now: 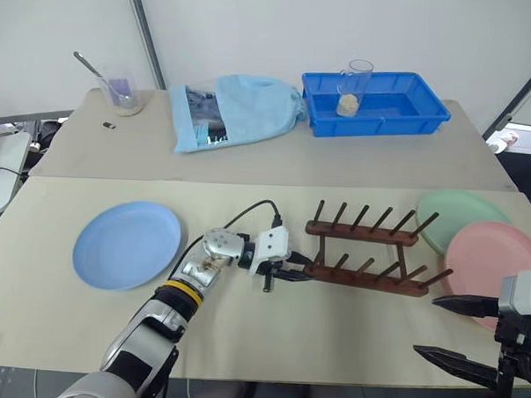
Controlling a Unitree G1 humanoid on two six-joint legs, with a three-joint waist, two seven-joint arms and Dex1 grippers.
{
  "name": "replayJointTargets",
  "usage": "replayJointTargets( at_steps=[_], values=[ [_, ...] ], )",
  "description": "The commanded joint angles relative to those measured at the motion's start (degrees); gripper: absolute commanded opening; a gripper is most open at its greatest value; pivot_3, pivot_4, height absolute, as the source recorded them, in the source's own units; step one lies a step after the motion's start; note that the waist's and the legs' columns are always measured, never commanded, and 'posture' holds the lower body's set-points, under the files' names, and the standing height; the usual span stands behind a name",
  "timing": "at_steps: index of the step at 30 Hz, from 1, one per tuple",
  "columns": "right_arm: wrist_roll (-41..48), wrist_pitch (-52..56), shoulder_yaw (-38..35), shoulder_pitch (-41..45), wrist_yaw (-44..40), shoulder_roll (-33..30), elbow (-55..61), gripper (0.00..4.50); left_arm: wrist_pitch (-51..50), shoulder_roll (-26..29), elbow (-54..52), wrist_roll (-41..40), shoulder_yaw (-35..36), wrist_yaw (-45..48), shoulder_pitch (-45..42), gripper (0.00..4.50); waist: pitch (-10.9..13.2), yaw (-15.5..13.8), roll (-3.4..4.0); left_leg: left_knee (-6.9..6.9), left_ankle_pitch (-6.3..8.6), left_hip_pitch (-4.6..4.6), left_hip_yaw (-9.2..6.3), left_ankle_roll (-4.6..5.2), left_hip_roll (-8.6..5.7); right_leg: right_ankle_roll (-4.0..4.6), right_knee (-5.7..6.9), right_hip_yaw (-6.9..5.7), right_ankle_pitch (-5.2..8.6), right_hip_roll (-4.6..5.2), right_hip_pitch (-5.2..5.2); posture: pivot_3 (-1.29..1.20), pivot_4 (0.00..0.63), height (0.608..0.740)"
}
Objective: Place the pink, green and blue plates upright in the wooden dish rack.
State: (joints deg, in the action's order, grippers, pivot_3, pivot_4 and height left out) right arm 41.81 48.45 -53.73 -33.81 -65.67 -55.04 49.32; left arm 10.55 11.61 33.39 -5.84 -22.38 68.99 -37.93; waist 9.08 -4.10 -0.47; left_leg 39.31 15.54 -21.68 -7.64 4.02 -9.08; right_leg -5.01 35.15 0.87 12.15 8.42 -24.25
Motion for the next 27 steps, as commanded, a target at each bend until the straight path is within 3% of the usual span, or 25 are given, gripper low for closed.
replayJointTargets(
  at_steps=[1, 3, 4, 8, 13, 16, 22, 23, 27],
  values=[
    [0.32, -0.80, -2.32, -0.20, 0.37, 0.60, 1.35, 4.50, 1.95, -0.82, 1.47, 0.42, 1.19, -0.39, -1.03, 0.85, 0.00, 0.15, 0.00, 0.00, 0.00, -0.01, 0.00, 0.00, 0.00, 0.00, -0.01, 0.00, 0.00, 0.00, 0.00, 0.00, 0.150, 0.740],
    [0.19, -0.93, -2.21, -0.20, 0.63, 0.73, 1.34, 4.50, 1.95, -0.65, 1.79, -0.09, 2.35, -0.60, -1.36, 1.93, 0.00, 0.21, -0.01, 0.00, 0.00, -0.02, 0.00, 0.01, 0.00, 0.00, -0.01, 0.00, 0.00, 0.00, -0.01, 0.00, 0.150, 0.740],
    [0.10, -0.98, -2.00, -0.08, 0.79, 0.68, 1.23, 4.50, 2.15, -0.08, 1.32, -0.27, 2.81, -0.38, -1.24, 2.11, 0.00, 0.24, -0.01, 0.01, 0.00, -0.02, 0.00, 0.01, 0.00, -0.01, 0.00, 0.00, 0.00, 0.00, -0.02, 0.00, 0.150, 0.740],
    [-0.86, -1.52, -0.89, 0.55, 1.49, 0.19, 0.39, 4.50, 1.46, 3.05, -3.90, -0.98, 4.14, 0.63, 0.81, 3.87, 0.00, 0.54, 0.00, 0.01, 0.00, -0.02, 0.00, 0.01, 0.01, 0.00, 0.03, 0.00, -0.01, -0.01, -0.04, 0.00, 0.150, 0.740],
    [-4.43, -2.17, 2.50, 1.94, 3.30, -1.56, -1.17, 4.50, -5.58, 9.92, -18.87, -4.53, 5.09, 4.23, 5.48, 3.87, -0.02, 1.23, 0.03, 0.02, 0.00, -0.02, 0.00, 0.01, 0.01, 0.01, 0.04, 0.01, -0.01, -0.01, -0.04, 0.00, 0.150, 0.740],
    [-8.59, -3.23, 7.59, 3.44, 5.36, -3.62, -3.10, 4.50, -13.74, 15.07, -29.61, -7.52, 3.77, 7.99, 9.23, 3.07, -0.03, 1.65, 0.05, 0.04, 0.00, -0.01, 0.00, 0.00, 0.01, 0.01, 0.07, 0.01, -0.01, -0.01, -0.05, 0.00, 0.150, 0.740],
    [-15.37, -6.44, 17.69, 5.78, 6.94, -7.00, -6.80, 2.62, -17.27, 15.87, -35.36, -4.12, -0.34, 5.42, 13.74, 0.29, -0.05, 1.52, 0.08, 0.04, -0.02, 0.11, 0.00, -0.04, 0.00, 0.03, 0.07, 0.01, -0.02, -0.01, 0.05, 0.00, 0.150, 0.740],
    [-16.71, -7.16, 19.92, 6.84, 7.68, -7.54, -7.58, 2.29, -17.26, 15.25, -35.29, -2.86, -1.38, 4.36, 13.89, 0.00, -0.04, 1.55, 0.07, 0.04, -0.03, 0.12, 0.00, -0.05, 0.00, 0.04, 0.08, 0.01, -0.03, -0.02, 0.04, 0.00, 0.150, 0.740],
    [-21.73, -9.93, 28.46, 12.27, 10.77, -8.78, -11.55, 0.92, -17.54, 11.14, -32.68, 1.99, -3.93, -2.15, 13.27, 0.00, -0.04, 1.62, 0.06, 0.04, -0.04, 0.11, 0.00, -0.08, 0.01, 0.06, 0.08, 0.02, -0.05, -0.01, 0.06, 0.00, 0.150, 0.740]
  ],
)
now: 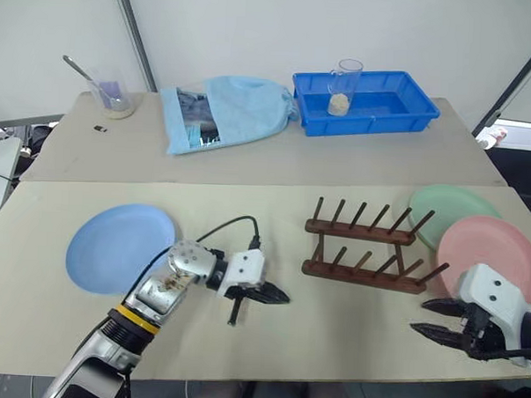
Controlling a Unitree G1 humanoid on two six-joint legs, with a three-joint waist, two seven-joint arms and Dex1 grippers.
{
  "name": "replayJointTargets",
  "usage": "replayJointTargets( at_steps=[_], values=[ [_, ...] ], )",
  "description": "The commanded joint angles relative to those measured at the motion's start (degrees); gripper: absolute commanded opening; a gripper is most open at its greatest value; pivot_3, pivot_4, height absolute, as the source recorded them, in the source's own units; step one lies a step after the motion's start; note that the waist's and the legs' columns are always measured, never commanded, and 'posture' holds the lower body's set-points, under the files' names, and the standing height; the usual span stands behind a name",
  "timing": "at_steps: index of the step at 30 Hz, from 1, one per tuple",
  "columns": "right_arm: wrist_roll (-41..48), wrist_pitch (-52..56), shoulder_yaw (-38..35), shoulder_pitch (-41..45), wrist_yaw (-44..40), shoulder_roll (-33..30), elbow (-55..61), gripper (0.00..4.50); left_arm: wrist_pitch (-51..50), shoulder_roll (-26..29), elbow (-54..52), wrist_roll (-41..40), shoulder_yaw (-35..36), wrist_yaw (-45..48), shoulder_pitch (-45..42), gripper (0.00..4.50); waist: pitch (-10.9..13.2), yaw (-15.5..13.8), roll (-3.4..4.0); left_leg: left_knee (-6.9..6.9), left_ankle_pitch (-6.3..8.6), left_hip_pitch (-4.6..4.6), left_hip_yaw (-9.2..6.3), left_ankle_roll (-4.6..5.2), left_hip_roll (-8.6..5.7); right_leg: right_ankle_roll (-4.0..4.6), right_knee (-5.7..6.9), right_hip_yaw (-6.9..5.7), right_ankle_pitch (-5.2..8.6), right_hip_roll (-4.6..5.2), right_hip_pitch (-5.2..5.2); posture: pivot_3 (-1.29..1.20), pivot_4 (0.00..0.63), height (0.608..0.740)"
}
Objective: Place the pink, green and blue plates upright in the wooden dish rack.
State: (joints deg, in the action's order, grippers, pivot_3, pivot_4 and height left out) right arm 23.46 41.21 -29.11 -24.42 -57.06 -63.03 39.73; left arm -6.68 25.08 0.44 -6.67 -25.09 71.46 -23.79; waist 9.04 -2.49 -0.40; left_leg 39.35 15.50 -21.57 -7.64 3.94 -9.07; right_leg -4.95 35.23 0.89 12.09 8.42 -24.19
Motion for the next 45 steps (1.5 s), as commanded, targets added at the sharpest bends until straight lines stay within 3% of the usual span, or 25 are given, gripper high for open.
replayJointTargets(
  at_steps=[1, 3, 13, 30, 45],
  values=[
    [-4.13, -3.08, 5.46, 4.30, 2.75, -0.75, -2.83, 0.59, -0.18, -3.26, 1.21, 3.77, -1.54, -5.91, -1.13, 0.00, 0.01, -0.04, -0.01, 0.00, 0.00, -0.01, 0.00, 0.00, -0.01, -0.01, -0.01, 0.00, 0.00, 0.01, -0.01, 0.00, 0.150, 0.740],
    [-5.88, -4.04, 9.62, 8.30, 4.49, -0.28, -5.21, 0.03, 1.10, -5.75, 4.26, 6.69, -2.52, -9.67, -2.19, 0.00, 0.01, 0.00, -0.01, 0.00, -0.01, -0.05, 0.00, -0.01, 0.01, 0.00, 0.00, -0.01, -0.01, 0.00, -0.05, 0.00, 0.150, 0.740],
    [-12.48, -11.15, 20.27, 21.37, 8.29, 3.54, -15.76, 0.03, 5.29, -11.17, 12.38, 12.67, -2.93, -19.26, -5.56, 0.00, 0.00, 0.03, -0.02, 0.15, -0.02, -0.08, 0.00, -0.02, 0.00, -0.01, 0.02, -0.01, -0.02, -0.02, -0.04, 0.00, 0.150, 0.740],
    [-18.54, -16.89, 26.79, 33.92, 10.36, 8.50, -26.12, 0.03, 10.28, -14.80, 25.34, 14.44, -0.09, -27.84, -13.18, 0.00, -0.01, 0.23, -0.02, 0.47, 0.00, -0.21, 0.00, 0.02, -0.06, -0.04, 0.44, 0.02, -0.04, -0.01, -0.18, 0.00, 0.150, 0.740],
    [-20.63, -18.98, 27.60, 41.63, 10.16, 11.18, -32.26, 0.03, 10.52, -16.25, 25.66, 14.28, -0.13, -27.14, -13.44, 0.00, -0.02, 0.22, 0.00, 0.50, 0.00, -0.28, 0.00, 0.02, -0.10, -0.04, 0.52, 0.05, -0.04, 0.00, -0.29, 0.00, 0.150, 0.740]
  ],
)
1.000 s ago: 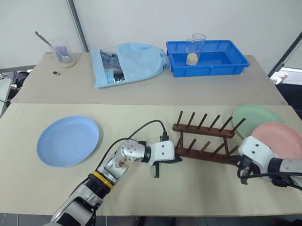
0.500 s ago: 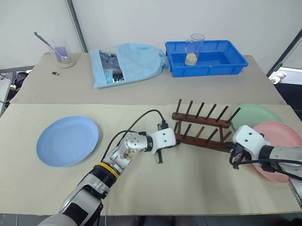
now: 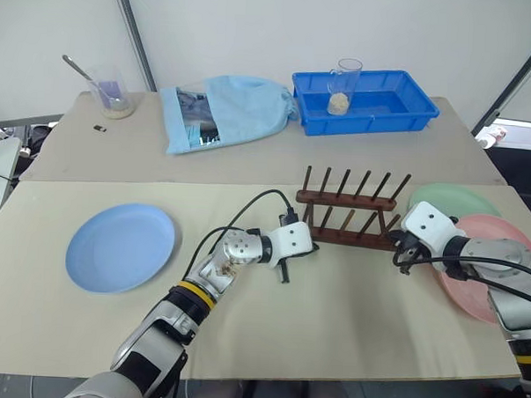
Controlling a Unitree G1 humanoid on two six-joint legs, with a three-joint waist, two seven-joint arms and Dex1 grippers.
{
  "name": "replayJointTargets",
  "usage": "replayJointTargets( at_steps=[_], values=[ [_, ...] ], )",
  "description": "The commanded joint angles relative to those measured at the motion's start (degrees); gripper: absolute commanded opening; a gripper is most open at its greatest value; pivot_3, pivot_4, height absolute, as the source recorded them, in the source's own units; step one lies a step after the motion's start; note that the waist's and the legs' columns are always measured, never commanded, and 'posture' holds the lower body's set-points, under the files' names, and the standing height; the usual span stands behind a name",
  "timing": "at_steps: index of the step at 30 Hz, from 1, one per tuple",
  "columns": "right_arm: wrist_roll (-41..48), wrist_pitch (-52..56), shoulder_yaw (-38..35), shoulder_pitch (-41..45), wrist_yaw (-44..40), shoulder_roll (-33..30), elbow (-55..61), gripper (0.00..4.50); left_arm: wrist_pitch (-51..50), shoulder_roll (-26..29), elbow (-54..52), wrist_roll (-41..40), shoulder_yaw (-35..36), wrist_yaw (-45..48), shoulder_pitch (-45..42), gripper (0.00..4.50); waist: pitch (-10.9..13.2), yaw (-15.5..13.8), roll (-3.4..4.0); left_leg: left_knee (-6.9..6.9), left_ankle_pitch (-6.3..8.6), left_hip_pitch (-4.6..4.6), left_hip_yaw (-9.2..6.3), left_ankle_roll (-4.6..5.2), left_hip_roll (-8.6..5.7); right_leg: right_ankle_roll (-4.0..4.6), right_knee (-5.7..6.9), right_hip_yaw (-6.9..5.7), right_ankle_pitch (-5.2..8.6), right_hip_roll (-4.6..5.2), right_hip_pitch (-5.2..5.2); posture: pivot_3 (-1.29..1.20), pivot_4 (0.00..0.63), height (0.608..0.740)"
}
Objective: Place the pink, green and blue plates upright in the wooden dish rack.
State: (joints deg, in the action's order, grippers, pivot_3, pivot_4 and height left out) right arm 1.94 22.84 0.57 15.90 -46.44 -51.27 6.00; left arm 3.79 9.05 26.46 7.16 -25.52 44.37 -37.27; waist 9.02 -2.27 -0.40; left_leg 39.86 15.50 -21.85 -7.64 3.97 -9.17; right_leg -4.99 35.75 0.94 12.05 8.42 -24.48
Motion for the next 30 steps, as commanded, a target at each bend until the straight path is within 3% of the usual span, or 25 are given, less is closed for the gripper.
replayJointTargets(
  at_steps=[1, 4, 7, 10, 12, 16, 20, 24, 30],
  values=[
    [2.04, 0.46, -3.12, 1.24, -1.44, -1.25, 3.07, 0.03, 0.00, 0.22, -1.62, -0.29, 0.60, 0.93, 0.25, 0.00, 0.00, 0.01, 0.00, 0.00, 0.00, 0.00, 0.00, 0.00, 0.00, 0.00, 0.00, 0.00, 0.00, 0.00, 0.00, 0.00, 0.150, 0.740],
    [6.07, 3.58, -8.31, 1.74, -2.03, -1.90, 8.39, 0.03, -1.58, 2.46, -7.15, -3.73, 2.68, 4.42, 1.31, 0.00, -0.01, 0.18, 0.02, 0.03, 0.00, -0.27, 0.00, 0.00, 0.00, 0.00, 0.07, 0.03, 0.00, 0.00, -0.29, 0.00, 0.150, 0.740],
    [11.61, 7.14, -14.32, 2.08, -2.80, -1.92, 12.53, 0.00, -4.90, 6.48, -13.93, -7.48, 5.46, 8.34, 2.78, 0.83, -0.01, 0.62, 0.02, 0.09, -0.03, -0.57, 0.03, -0.03, 0.02, 0.07, 0.26, 0.04, -0.04, -0.01, -0.72, 0.00, 0.150, 0.740],
    [16.00, 10.04, -20.17, 1.05, -3.72, -2.99, 16.61, 0.83, -10.18, 11.98, -22.98, -13.11, 8.94, 13.43, 5.16, 2.08, -0.02, 0.79, 0.04, 0.06, -0.03, -0.56, 0.03, -0.03, 0.05, 0.11, 0.28, 0.00, -0.06, -0.02, -0.74, 0.00, 0.150, 0.740],
    [18.87, 12.01, -23.68, 0.40, -4.29, -3.66, 18.85, 1.63, -14.24, 14.74, -28.05, -16.86, 11.31, 15.16, 6.11, 3.11, -0.03, 0.92, 0.05, 0.05, -0.03, -0.53, 0.03, -0.03, 0.04, 0.11, 0.27, 0.01, -0.06, -0.02, -0.71, 0.00, 0.150, 0.740],
    [24.88, 18.68, -31.21, -2.19, -6.64, -6.81, 23.95, 2.90, -22.77, 21.01, -34.87, -24.68, 17.94, 17.97, 6.68, 4.50, -0.03, 0.61, 0.05, 0.09, -0.03, -0.54, 0.03, -0.02, 0.02, 0.11, 0.26, -0.01, -0.06, -0.01, -0.68, 0.00, 0.150, 0.740],
    [25.79, 22.39, -39.19, -11.35, -10.38, -9.33, 27.13, 4.28, -28.47, 26.66, -38.06, -30.35, 23.26, 19.67, 7.28, 4.50, -0.03, 0.51, 0.06, 0.03, -0.02, -0.46, 0.03, -0.02, 0.07, 0.13, 0.26, -0.04, -0.07, -0.06, -0.66, 0.00, 0.150, 0.740],
    [22.05, 19.54, -43.16, -20.66, -9.94, -7.22, 27.76, 4.28, -30.13, 31.31, -40.89, -33.36, 25.60, 22.57, 10.15, 4.50, -0.03, 0.46, 0.05, 0.02, -0.01, -0.41, 0.07, -0.01, 0.04, 0.13, 0.24, -0.03, -0.07, -0.02, -0.60, 0.00, 0.150, 0.740],
    [14.30, 15.70, -41.38, -29.18, -1.62, -0.46, 30.11, 4.28, -27.07, 34.71, -44.68, -35.07, 28.20, 24.49, 15.70, 4.50, -0.03, 0.26, 0.06, -0.02, -0.04, -0.32, 0.14, -0.08, 0.08, 0.16, 0.27, 0.02, -0.08, -0.03, -0.59, 0.00, 0.150, 0.740]
  ],
)
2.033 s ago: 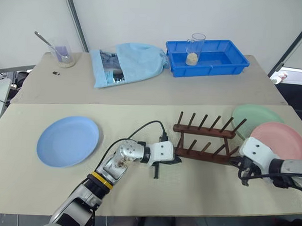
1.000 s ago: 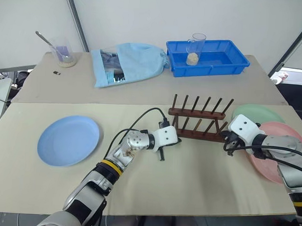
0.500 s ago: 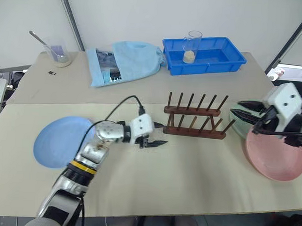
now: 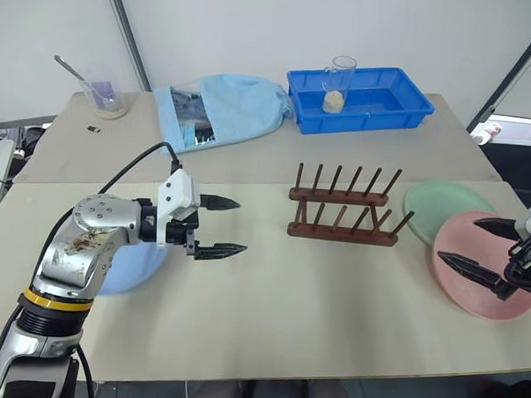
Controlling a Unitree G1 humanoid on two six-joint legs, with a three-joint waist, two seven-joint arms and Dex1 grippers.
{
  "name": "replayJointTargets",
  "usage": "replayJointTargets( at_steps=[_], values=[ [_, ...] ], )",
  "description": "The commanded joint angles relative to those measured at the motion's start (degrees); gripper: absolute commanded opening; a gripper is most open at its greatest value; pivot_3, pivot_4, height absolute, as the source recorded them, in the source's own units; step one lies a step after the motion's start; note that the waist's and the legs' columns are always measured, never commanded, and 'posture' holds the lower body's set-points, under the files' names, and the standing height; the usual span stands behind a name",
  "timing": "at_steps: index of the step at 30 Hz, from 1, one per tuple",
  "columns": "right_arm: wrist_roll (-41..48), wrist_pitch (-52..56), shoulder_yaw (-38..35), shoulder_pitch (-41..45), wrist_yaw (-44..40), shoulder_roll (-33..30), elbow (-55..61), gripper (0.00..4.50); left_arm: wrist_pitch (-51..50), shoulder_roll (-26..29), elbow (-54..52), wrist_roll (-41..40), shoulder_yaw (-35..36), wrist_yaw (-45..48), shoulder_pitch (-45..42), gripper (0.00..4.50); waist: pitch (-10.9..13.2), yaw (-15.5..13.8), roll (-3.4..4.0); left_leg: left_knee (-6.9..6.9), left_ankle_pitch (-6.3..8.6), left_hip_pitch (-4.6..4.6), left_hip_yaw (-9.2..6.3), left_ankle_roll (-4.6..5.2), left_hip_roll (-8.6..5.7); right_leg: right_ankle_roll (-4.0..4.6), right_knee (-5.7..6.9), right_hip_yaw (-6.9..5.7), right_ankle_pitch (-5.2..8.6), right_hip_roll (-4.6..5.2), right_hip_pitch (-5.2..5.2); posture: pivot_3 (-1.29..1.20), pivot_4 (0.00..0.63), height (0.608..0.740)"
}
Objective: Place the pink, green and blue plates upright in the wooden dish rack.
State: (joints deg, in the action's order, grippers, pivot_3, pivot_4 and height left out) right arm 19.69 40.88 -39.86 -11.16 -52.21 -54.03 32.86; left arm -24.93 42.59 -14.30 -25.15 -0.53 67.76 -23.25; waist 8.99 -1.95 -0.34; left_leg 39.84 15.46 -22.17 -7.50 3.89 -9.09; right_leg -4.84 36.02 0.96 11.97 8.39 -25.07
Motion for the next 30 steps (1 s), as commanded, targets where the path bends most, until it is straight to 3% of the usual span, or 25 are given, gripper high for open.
replayJointTargets(
  at_steps=[1, 5, 11, 17, 25, 26, 30],
  values=[
    [-4.15, -2.20, -0.16, -2.86, 5.95, 3.79, 4.48, 4.28, 1.83, 1.40, -4.55, -3.82, 4.05, 1.65, 2.60, 4.50, 0.00, -0.11, 0.00, -0.02, 0.00, 0.00, 0.00, 0.00, 0.02, 0.01, 0.00, 0.00, 0.00, -0.01, -0.01, 0.00, 0.150, 0.740],
    [-7.81, -1.84, 4.80, -5.43, 12.77, 9.41, 9.37, 4.28, 2.50, 1.69, -6.65, -7.38, 6.29, 2.74, 4.63, 4.50, 0.00, -0.17, 0.01, -0.02, -0.01, 0.00, 0.02, -0.03, 0.01, 0.02, 0.01, 0.03, 0.00, -0.01, -0.03, 0.00, 0.150, 0.740],
    [-12.80, -2.11, 9.22, -7.32, 22.28, 17.60, 8.92, 4.28, 2.17, 0.16, -8.40, -9.26, 3.95, 2.53, 2.27, 4.50, 0.00, -0.56, 0.01, -0.03, 0.01, 0.11, 0.02, -0.06, -0.03, 0.01, -0.02, 0.02, 0.00, 0.01, 0.05, 0.00, 0.150, 0.740],
    [-16.12, -7.12, 12.29, -5.60, 24.55, 17.42, -0.23, 4.28, -0.21, 0.20, -8.04, -12.89, 0.72, 6.42, -1.17, 4.50, -0.01, -0.10, 0.02, -0.10, 0.00, 0.24, 0.04, -0.05, -0.03, 0.02, -0.01, 0.02, 0.00, -0.04, 0.13, 0.00, 0.150, 0.740],
    [-18.17, -8.67, 16.77, 0.35, 28.79, 19.21, -8.86, 4.28, 2.86, -2.25, -4.67, -10.47, -2.67, 8.24, -5.23, 4.50, -0.02, 0.47, 0.03, -0.15, -0.04, 0.24, 0.07, -0.07, 0.00, 0.06, 0.00, 0.03, 0.02, -0.05, 0.10, 0.00, 0.150, 0.740],
    [-18.08, -8.37, 16.78, 0.79, 29.23, 19.50, -9.25, 3.77, 3.12, -2.38, -4.48, -10.18, -2.86, 8.28, -5.33, 4.50, -0.02, 0.48, 0.03, -0.15, -0.04, 0.23, 0.07, -0.06, -0.01, 0.06, 0.00, 0.04, 0.02, -0.05, 0.09, 0.00, 0.150, 0.740],
    [-17.99, -6.79, 17.42, 1.05, 30.64, 20.76, -8.33, 2.43, 3.76, -2.62, -3.92, -9.76, -3.05, 8.26, -5.61, 4.50, -0.02, 0.48, 0.03, -0.15, -0.04, 0.21, 0.07, -0.06, 0.00, 0.06, 0.00, 0.04, 0.02, -0.06, 0.06, 0.00, 0.150, 0.740]
  ],
)
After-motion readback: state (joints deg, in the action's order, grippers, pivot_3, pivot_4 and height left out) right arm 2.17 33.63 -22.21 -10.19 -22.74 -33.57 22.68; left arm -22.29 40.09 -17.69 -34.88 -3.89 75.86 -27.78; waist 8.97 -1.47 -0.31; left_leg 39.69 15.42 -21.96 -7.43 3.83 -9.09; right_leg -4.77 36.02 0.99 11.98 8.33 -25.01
